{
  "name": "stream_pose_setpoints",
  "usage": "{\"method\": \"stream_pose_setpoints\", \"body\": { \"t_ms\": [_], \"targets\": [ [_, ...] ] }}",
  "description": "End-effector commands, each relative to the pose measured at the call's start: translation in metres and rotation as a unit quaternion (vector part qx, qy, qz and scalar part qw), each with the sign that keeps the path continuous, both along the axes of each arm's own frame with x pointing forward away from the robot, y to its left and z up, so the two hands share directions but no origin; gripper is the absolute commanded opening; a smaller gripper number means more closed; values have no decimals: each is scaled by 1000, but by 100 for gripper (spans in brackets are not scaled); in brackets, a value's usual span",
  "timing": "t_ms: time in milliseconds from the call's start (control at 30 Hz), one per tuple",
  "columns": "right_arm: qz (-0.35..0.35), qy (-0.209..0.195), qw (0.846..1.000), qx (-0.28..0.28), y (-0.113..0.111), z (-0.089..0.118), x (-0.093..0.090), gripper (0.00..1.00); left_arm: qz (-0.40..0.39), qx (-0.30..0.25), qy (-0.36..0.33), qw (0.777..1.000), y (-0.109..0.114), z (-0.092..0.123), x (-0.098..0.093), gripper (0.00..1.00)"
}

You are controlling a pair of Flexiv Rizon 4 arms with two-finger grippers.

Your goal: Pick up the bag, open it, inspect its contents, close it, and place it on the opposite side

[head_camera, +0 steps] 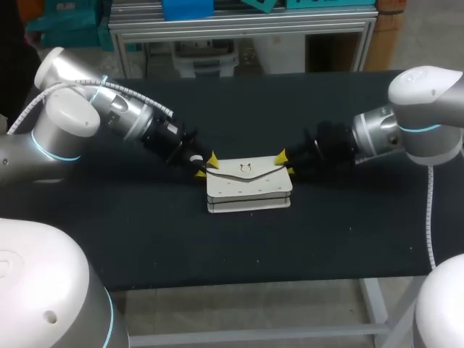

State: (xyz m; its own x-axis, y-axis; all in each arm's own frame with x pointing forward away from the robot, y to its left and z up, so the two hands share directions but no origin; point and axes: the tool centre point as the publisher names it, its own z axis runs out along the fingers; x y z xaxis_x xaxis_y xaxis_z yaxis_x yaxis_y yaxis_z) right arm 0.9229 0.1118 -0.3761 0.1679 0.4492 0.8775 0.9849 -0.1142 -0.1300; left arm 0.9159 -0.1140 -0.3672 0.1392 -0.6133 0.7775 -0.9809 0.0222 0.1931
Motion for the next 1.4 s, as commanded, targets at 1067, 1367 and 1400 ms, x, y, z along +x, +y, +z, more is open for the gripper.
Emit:
{"method": "stream_pose_setpoints", "body": {
  "t_ms": [1067,1367,1400],
  "targets": [
    [1,-40,998,-43,-74,42,18,100,4,12,-25,1000,-1,3,-42,0],
    [32,-54,995,-78,-108,48,29,100,-2,19,-45,999,24,4,-12,0],
    [34,-54,995,-80,-111,49,30,100,-4,18,-47,999,28,5,-8,0]
  ]
}}
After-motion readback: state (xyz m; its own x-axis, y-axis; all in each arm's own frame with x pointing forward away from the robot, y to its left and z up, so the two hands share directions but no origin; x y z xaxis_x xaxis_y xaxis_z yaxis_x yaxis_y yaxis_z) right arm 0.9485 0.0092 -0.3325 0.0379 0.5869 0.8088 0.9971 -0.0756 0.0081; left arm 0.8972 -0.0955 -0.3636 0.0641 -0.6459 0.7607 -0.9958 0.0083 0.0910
